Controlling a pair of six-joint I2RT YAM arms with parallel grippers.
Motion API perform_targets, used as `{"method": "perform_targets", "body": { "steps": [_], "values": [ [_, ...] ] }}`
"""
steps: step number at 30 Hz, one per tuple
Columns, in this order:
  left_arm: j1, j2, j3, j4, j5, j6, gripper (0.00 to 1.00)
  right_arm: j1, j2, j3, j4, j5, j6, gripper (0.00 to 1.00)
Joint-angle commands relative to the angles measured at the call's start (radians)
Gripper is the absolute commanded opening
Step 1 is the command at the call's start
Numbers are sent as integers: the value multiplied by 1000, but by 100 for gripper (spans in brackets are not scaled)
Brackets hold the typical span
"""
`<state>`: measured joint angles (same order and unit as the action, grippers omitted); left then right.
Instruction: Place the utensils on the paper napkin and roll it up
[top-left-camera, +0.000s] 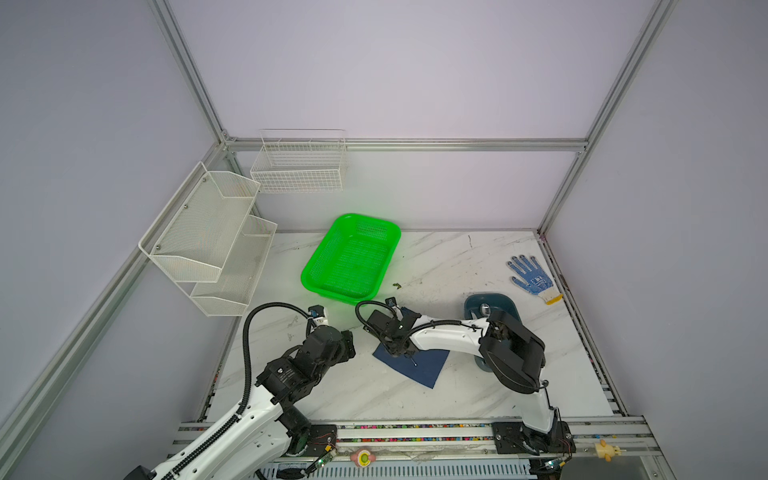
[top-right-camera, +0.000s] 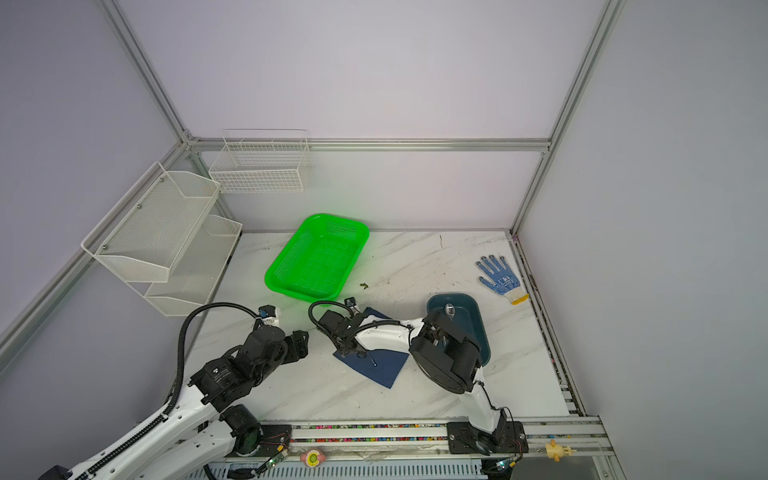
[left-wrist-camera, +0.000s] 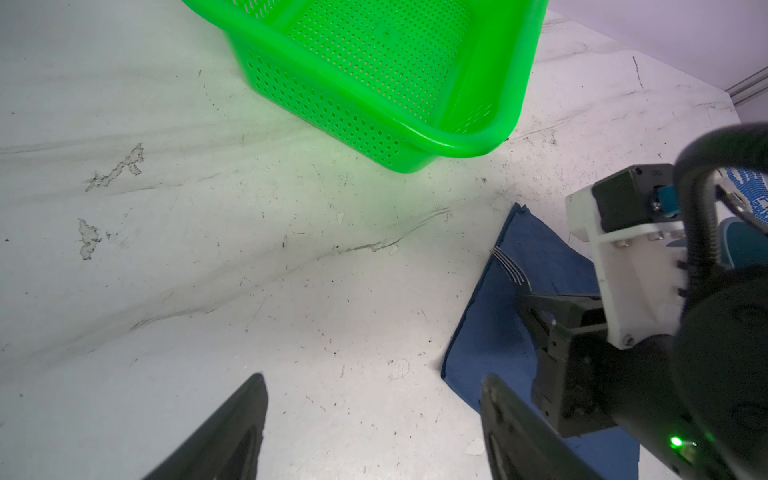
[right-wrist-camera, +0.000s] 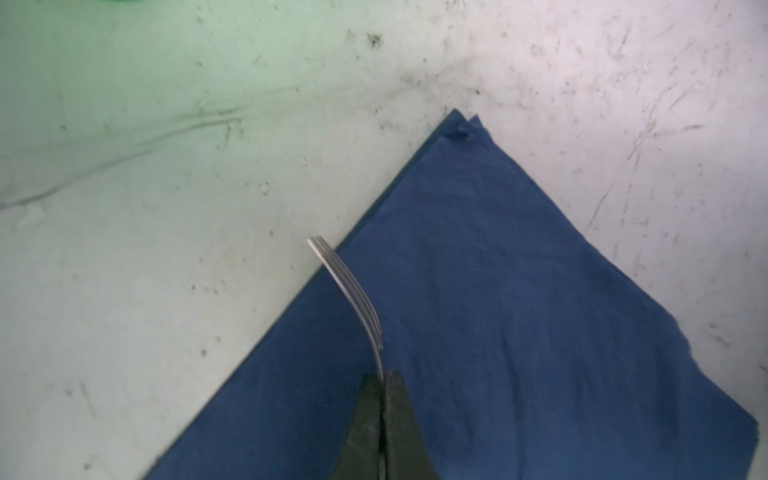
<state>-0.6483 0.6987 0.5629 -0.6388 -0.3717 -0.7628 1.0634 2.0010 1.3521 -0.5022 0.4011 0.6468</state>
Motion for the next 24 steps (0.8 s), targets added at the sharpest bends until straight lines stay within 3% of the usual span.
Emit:
{"method": "perform_targets", "body": {
  "steps": [1, 8, 15, 24],
  "values": [
    [4, -2, 38, 10, -14, 17, 79, -50, -111, -76, 120, -129, 4, 3],
    [4, 23, 52, 17, 0, 17, 79, -203, -240, -300, 455, -518, 35, 3],
    [3, 49, 54, 32, 14, 11, 80, -265, -228, -346, 568, -620, 50, 4],
    [4, 61, 60, 36, 14, 13, 79, -276, -172, -344, 564, -679, 134, 4]
  ]
}}
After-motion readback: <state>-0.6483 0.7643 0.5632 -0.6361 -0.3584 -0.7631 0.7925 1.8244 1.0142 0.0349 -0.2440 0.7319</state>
